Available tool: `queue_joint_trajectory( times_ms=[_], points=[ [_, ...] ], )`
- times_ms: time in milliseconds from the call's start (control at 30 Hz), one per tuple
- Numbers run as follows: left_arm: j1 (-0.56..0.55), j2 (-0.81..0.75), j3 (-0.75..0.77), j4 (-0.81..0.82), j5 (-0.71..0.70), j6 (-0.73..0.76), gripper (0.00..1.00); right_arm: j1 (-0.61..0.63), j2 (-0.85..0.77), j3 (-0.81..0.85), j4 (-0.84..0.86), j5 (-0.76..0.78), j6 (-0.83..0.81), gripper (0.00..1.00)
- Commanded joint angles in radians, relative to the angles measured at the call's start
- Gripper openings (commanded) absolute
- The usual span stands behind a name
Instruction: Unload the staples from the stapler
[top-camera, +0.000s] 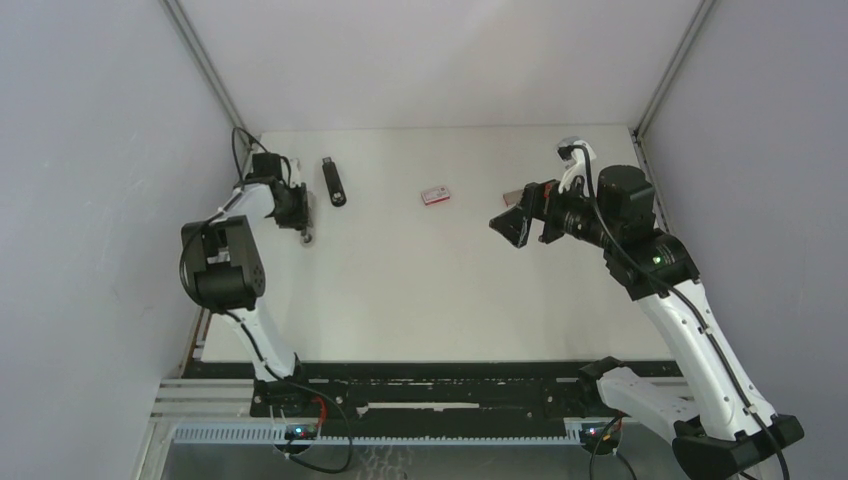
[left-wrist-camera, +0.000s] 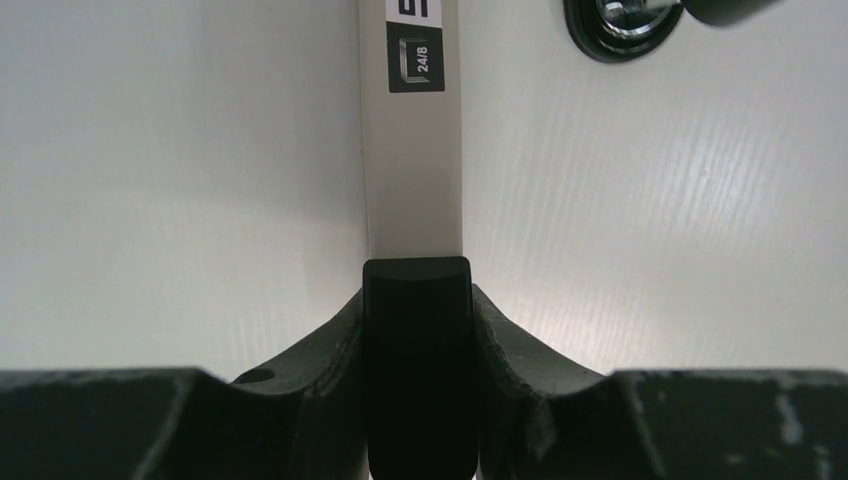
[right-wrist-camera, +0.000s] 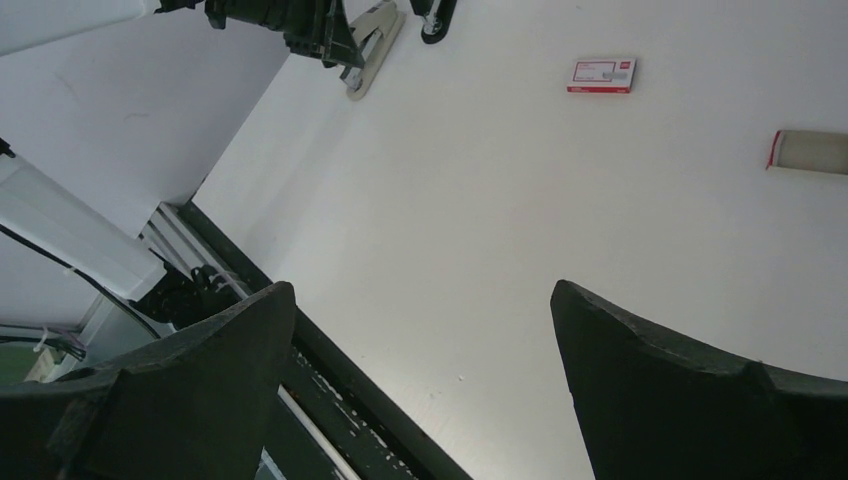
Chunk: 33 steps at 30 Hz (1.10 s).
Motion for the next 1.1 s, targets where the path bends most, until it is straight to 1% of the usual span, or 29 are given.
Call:
queue_joint_trajectory(
  times_ms=[0, 300, 433, 567, 700, 800, 900, 1067],
  points=[
    [-0.002, -0.126, -0.059, 0.090, 0.063, 0.034, 0.35, 0.008, -0.002, 0.028, 0.020, -0.027, 0.041, 1.00],
    [-0.036, -0.203, -0.139, 0.093, 0.071, 0.104, 0.36, 0.012, -0.035, 0.049, 0.008, -0.012, 0.008, 1.00],
    [-0.059, -0.240, -0.179, 0.094, 0.074, 0.136, 0.36, 0.009, -0.045, 0.021, 0.019, 0.001, 0.025, 1.00],
    [-0.080, -0.263, -0.220, 0.098, 0.088, 0.156, 0.36, 0.004, -0.044, 0.020, 0.028, -0.022, 0.027, 1.00],
    [-0.112, -0.287, -0.261, 0.098, 0.091, 0.187, 0.36, 0.007, -0.042, 0.030, 0.015, -0.010, 0.017, 1.00],
    [-0.134, -0.312, -0.286, 0.103, 0.089, 0.209, 0.36, 0.012, -0.035, 0.020, 0.022, 0.037, -0.023, 1.00],
    [-0.156, -0.330, -0.301, 0.101, 0.088, 0.227, 0.37, 0.013, -0.024, -0.037, 0.033, 0.064, -0.120, 1.00],
    [-0.194, -0.366, -0.319, 0.092, 0.088, 0.271, 0.36, 0.009, -0.001, -0.088, 0.039, 0.046, -0.302, 1.00]
  ],
)
